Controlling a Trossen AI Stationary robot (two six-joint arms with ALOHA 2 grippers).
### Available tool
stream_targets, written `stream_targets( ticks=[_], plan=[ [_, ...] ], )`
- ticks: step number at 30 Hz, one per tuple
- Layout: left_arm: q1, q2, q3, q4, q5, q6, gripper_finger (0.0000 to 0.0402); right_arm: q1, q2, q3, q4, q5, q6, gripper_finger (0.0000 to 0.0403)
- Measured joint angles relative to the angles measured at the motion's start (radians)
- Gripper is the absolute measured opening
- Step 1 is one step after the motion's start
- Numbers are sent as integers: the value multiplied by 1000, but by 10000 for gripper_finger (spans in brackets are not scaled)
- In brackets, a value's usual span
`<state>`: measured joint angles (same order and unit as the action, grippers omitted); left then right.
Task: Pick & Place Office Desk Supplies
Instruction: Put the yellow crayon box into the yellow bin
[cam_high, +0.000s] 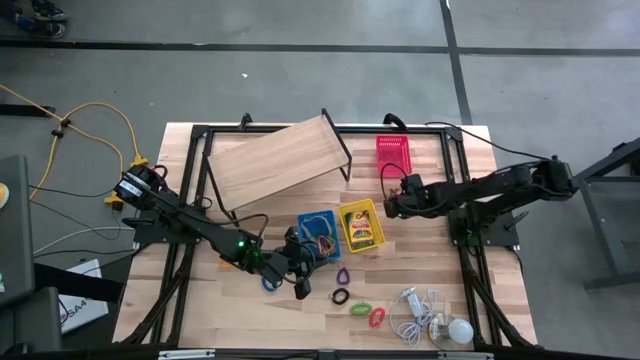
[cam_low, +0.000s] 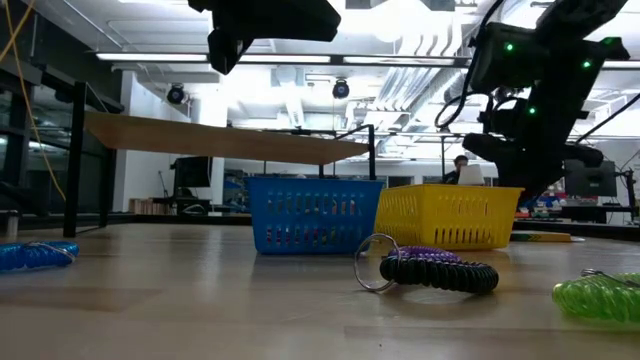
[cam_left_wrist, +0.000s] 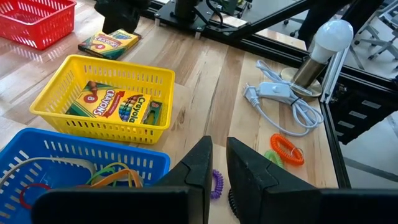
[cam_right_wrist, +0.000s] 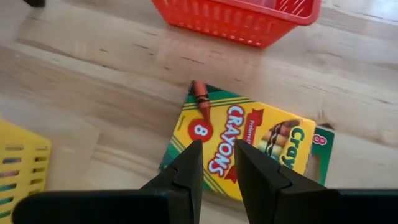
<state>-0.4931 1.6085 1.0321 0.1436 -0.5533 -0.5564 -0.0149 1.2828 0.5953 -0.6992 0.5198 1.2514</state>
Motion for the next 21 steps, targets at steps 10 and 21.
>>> stream_targets(
  ticks=[10,21],
  plan=[
    [0,0,0,0,0,0,45,-6,97,-18,22,4,67,80],
    [0,0,0,0,0,0,45,2,116,-70,133,-31,92,80]
  ],
)
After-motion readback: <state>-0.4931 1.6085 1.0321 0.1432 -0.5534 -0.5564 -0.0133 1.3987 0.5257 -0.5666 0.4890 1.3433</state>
